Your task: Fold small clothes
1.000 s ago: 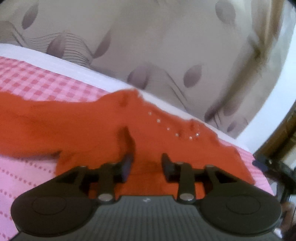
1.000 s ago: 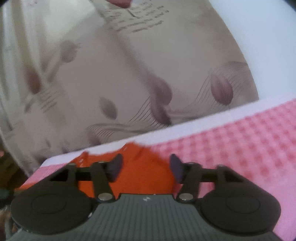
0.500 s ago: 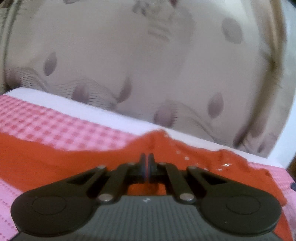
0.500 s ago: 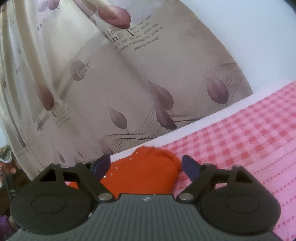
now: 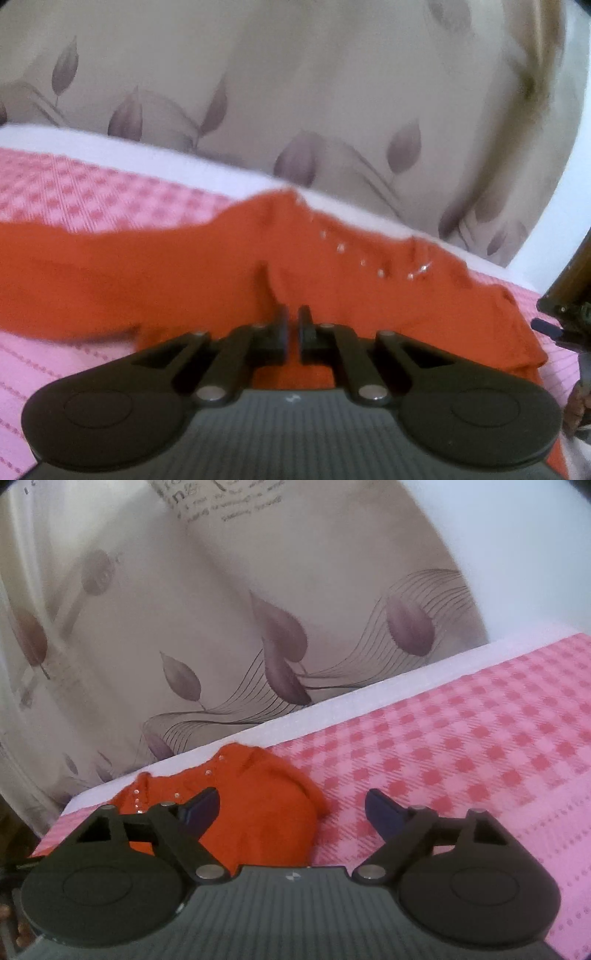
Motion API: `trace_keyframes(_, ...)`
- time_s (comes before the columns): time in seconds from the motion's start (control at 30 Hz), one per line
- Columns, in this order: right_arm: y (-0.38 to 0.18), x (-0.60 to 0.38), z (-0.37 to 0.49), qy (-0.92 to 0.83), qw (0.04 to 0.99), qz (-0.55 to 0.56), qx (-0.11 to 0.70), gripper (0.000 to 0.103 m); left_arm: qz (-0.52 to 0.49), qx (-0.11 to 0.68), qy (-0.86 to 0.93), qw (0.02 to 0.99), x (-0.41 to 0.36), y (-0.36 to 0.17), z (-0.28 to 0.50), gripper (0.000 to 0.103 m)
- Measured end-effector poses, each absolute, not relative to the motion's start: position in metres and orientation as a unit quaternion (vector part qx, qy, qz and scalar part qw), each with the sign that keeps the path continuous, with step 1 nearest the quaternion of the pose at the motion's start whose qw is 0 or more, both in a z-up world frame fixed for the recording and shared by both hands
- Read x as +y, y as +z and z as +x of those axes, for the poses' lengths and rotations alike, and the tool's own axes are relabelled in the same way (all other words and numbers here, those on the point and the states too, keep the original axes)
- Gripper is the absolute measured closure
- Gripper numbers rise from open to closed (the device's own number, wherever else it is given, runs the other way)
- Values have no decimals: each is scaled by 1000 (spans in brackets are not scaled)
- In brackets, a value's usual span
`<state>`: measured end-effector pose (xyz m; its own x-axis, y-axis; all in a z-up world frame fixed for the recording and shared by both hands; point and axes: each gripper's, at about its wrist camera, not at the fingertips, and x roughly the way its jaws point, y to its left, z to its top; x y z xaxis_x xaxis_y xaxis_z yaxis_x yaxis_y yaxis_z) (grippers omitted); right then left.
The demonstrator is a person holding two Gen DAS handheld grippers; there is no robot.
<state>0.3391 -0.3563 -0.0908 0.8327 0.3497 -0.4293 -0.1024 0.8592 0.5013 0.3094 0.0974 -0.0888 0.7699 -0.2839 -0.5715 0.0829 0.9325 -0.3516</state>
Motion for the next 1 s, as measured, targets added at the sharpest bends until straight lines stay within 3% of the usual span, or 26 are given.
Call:
trace_keyframes(0.27, -95, -361, 331, 134, 922, 262, 251, 17, -166, 324, -120, 924, 96, -94, 320, 98)
trace_keyframes(0.3, -96, -363, 331, 132, 921, 268, 250, 17, -163, 316, -116, 927, 94, -94, 318, 103)
trace_keyframes(0.5, -95, -366, 328, 127, 922, 275, 241, 17, -153, 247, -39, 956, 103, -78, 300, 103)
trace_keyframes(0.63, -96, -370, 328, 133, 919, 288, 234, 15, -210, 292, -112, 926, 122, -77, 305, 102)
trace_keyframes(0.73, -97, -373, 326, 132, 917, 298, 230, 8, -188, 355, -118, 908, 117, -79, 316, 86)
trace_keyframes(0.8, -97, -373, 325, 133, 916, 300, 229, 8, -143, 361, -120, 914, 110, -80, 319, 54)
trace_keyframes(0.83, -97, -373, 324, 133, 917, 300, 227, 8, -131, 353, -128, 918, 108, -80, 317, 45)
trace_keyframes(0.87, -97, -373, 324, 133, 917, 300, 227, 8, -126, 347, -133, 920, 104, -80, 314, 29)
trace_keyframes(0.9, -97, -373, 324, 133, 917, 301, 227, 8, -124, 345, -140, 920, 101, -81, 313, 24)
trace_keyframes(0.97, -97, -372, 324, 133, 916, 301, 228, 7, -127, 343, -155, 918, 95, -86, 316, 26)
trace_keyframes(1.0, -97, -372, 325, 134, 916, 301, 228, 7, -130, 338, -156, 919, 94, -87, 316, 47)
